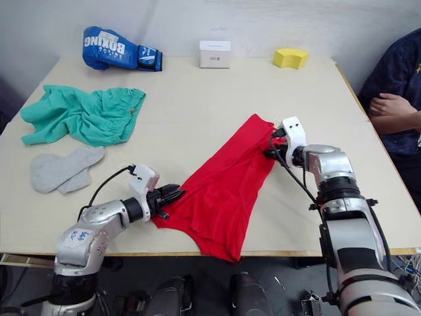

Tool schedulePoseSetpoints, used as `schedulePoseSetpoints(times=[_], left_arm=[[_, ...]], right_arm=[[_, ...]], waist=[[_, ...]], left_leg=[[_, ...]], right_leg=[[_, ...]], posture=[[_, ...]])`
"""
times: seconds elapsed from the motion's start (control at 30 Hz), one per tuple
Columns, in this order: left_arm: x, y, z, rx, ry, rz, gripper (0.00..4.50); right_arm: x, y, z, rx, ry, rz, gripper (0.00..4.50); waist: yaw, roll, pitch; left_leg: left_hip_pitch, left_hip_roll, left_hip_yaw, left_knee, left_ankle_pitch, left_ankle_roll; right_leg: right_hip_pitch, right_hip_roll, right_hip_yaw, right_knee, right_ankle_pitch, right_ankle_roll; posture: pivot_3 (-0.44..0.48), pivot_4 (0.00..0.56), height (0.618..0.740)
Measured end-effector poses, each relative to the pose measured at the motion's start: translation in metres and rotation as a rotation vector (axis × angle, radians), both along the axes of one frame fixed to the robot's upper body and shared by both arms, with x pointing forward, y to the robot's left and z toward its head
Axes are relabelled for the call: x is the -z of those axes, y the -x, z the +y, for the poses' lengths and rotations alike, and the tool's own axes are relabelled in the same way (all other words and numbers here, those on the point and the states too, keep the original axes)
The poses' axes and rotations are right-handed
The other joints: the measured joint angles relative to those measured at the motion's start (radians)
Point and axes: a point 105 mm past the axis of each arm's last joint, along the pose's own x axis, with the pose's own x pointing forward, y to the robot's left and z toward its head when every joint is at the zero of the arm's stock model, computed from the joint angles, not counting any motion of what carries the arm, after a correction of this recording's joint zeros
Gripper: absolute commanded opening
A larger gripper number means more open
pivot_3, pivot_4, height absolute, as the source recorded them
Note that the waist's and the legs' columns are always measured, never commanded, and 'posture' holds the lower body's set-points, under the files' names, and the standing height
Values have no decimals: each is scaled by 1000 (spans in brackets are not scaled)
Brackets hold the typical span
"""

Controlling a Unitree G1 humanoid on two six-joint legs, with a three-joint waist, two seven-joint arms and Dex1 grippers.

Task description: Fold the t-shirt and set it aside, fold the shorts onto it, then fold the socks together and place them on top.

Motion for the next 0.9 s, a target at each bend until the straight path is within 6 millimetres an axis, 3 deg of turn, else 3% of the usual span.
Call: schedulePoseSetpoints(times=[0.1, 0.17, 0.27, 0.4, 0.6, 0.8, 0.9], left_arm=[[-28, -20, 9, 8, 35, -10, 3466], [-40, -33, 10, 40, 39, -3, 3507], [-41, -53, -8, 131, 31, 33, 3507], [-28, -80, -36, 226, -3, 82, 3507], [-16, -104, -72, 291, -32, 101, 3507], [-11, -108, -86, 338, -66, 85, 3507], [-9, -107, -90, 363, -91, 62, 2927]], right_arm=[[3, 27, 4, -53, -61, 40, 3740], [5, 50, 8, -91, -95, 76, 4439], [9, 82, 11, -115, -127, 139, 4474], [15, 119, 20, -138, -176, 227, 4474], [23, 156, 55, -204, -261, 318, 4474], [26, 159, 73, -201, -270, 323, 4474], [27, 156, 80, -197, -290, 324, 3899]], waist=[[6, 0, 0], [7, 0, 0], [11, 0, 0], [8, 0, 0], [2, -1, 0], [3, -1, 0], [4, -1, 0]], left_leg=[[0, 0, -1, 0, 0, 0], [0, 0, 0, 0, -1, -1], [-1, -1, 1, 0, -1, 0], [-1, -1, 1, 0, -2, 0], [-2, 0, 1, -1, -4, 2], [-2, -1, 2, 0, -5, 5], [-1, -1, 1, 0, -5, 5]], right_leg=[[0, 0, -1, -1, 0, 0], [0, 0, -1, -2, 0, 0], [1, 0, -1, -4, 1, 1], [1, -1, -1, -5, 1, 2], [-2, 0, -1, -5, 1, 1], [-2, 0, -1, -4, 1, 1], [-2, 0, -1, -3, 1, 1]], posture=[[0, 150, 740], [0, 150, 740], [0, 150, 740], [0, 150, 740], [0, 150, 740], [0, 150, 740], [0, 150, 740]])
